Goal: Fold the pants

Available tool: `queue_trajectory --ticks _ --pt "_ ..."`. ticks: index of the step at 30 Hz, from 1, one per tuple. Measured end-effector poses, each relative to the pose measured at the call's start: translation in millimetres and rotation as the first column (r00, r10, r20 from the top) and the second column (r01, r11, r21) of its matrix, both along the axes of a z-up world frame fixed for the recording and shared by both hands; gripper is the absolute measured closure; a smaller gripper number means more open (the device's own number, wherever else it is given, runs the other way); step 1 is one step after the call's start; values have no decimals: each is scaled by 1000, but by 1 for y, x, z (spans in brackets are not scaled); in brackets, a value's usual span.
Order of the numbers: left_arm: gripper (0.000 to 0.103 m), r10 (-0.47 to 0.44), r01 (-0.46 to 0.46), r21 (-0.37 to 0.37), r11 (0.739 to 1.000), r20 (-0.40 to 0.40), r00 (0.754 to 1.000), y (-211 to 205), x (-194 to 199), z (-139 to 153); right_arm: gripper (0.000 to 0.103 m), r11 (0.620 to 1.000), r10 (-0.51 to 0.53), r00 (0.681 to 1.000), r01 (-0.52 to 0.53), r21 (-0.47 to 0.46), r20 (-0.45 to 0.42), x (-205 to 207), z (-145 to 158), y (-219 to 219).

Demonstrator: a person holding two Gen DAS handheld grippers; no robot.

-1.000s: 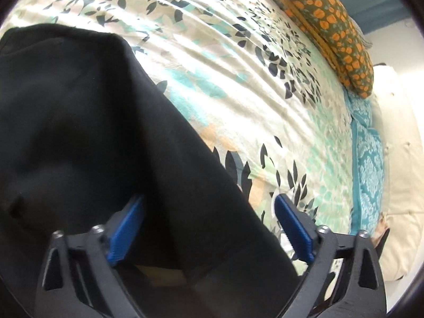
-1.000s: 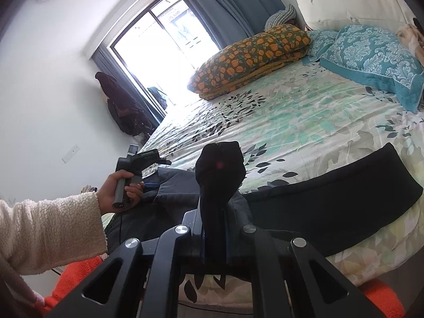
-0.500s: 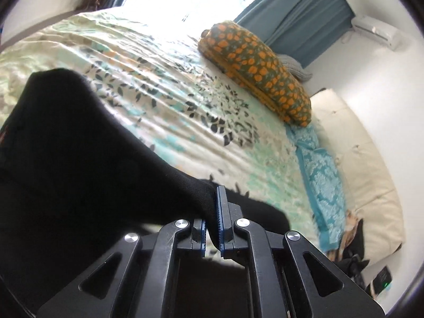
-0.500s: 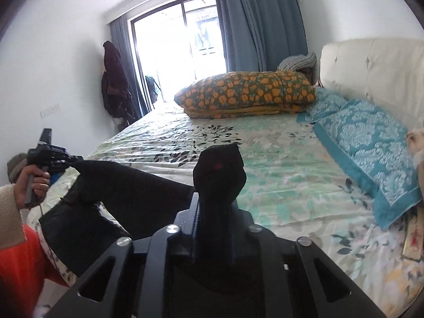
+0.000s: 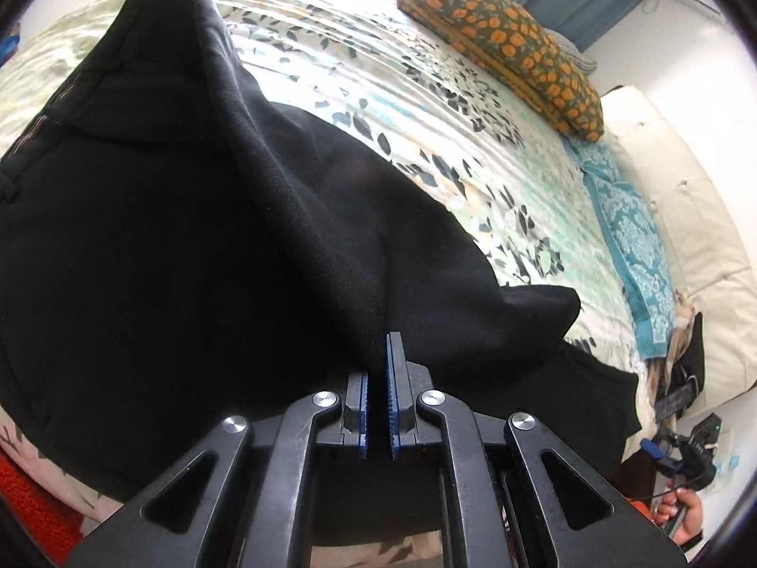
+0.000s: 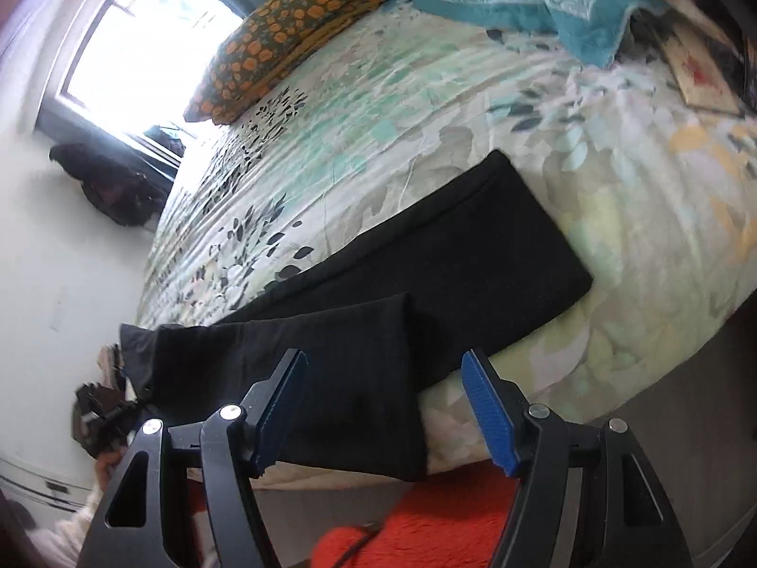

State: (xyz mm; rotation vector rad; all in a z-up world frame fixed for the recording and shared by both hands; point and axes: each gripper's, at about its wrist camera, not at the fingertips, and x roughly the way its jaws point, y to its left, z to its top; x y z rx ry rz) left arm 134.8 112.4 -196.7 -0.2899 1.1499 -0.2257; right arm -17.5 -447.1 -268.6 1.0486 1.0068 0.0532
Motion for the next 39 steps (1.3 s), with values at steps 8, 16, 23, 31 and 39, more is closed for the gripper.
queue_trajectory --ticks 8,16,23,31,39 --pt "98 -4 4 -8 1000 7 1000 -1 -6 6 35 998 41 970 -30 48 -239 21 -34 30" --pt "98 -12 12 -1 1000 12 1000 -5 -5 7 33 984 176 942 -179 19 -284 33 -39 53" --pt "98 -10 9 5 1000 15 1000 -4 -8 8 71 963 258 924 -271 -6 -283 36 -42 66" --pt "98 -20 19 21 1000 18 1000 -6 -8 9 74 963 253 930 -269 -25 -268 30 -35 71" --pt "98 -22 22 28 999 13 1000 -4 -8 8 74 964 245 927 -265 -34 -286 23 -33 69"
